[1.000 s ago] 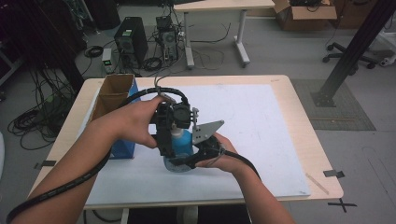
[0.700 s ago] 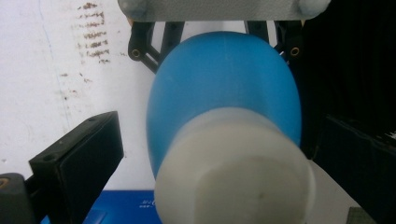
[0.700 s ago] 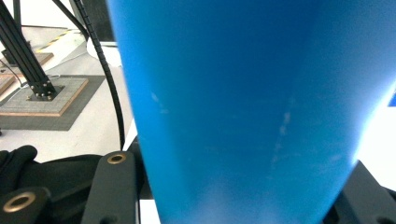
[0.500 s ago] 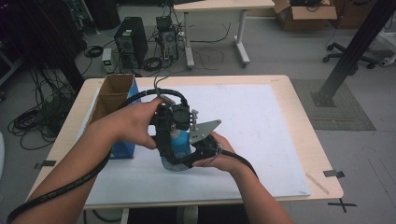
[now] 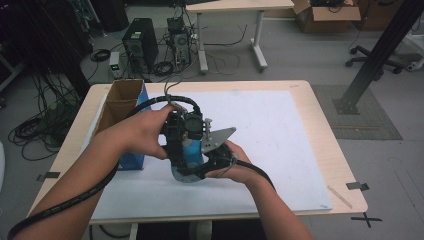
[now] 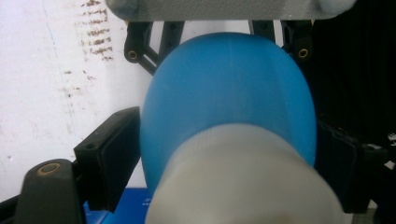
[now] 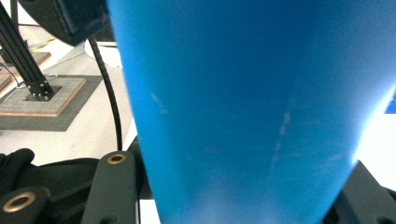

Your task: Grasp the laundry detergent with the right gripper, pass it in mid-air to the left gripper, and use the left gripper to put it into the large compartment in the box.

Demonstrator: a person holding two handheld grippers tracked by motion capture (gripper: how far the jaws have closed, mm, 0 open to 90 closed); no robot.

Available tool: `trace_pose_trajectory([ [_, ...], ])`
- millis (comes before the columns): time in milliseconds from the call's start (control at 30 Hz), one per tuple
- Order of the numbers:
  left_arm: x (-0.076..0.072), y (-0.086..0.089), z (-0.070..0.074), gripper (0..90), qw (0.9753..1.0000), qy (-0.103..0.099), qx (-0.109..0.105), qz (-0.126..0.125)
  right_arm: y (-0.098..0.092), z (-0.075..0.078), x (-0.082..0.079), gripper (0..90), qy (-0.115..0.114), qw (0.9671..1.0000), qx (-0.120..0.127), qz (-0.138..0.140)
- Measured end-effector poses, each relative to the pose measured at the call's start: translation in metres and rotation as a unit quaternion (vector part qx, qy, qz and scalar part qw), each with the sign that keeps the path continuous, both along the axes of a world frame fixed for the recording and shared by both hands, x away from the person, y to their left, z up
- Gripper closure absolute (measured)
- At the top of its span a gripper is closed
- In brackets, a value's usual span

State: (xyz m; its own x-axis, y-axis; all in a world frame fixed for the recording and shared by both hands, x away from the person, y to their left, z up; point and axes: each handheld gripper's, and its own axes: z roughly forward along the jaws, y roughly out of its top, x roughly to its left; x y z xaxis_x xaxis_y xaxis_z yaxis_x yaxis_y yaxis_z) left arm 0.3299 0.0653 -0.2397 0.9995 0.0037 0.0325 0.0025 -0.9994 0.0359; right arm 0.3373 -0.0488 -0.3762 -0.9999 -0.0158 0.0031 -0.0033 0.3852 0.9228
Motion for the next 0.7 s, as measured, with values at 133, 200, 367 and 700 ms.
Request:
trace_pose_trajectory([
  [133, -0.0005, -0.0003, -0.0002, 19.4, 1.0, 0.0, 0.001, 0.0, 0.0002, 0.0006, 0.0001, 45.8, 0.0, 1.0, 0.0, -0.001],
  [200, -0.0005, -0.0002, 0.0004, 21.8, 1.0, -0.003, 0.0, -0.001, 0.0006, 0.0008, 0.0003, 45.8, -0.002, 1.0, 0.0, -0.002],
  [367, -0.0002, 0.0, 0.0001, 27.0, 1.0, 0.0, -0.005, -0.001, 0.0009, 0.0012, 0.0009, 45.8, -0.005, 1.0, 0.002, -0.003],
  [700, -0.0004, 0.0005, -0.0011, 34.4, 1.0, -0.007, 0.001, -0.002, 0.0007, 0.0014, 0.0002, 45.9, -0.002, 1.0, 0.006, -0.005],
])
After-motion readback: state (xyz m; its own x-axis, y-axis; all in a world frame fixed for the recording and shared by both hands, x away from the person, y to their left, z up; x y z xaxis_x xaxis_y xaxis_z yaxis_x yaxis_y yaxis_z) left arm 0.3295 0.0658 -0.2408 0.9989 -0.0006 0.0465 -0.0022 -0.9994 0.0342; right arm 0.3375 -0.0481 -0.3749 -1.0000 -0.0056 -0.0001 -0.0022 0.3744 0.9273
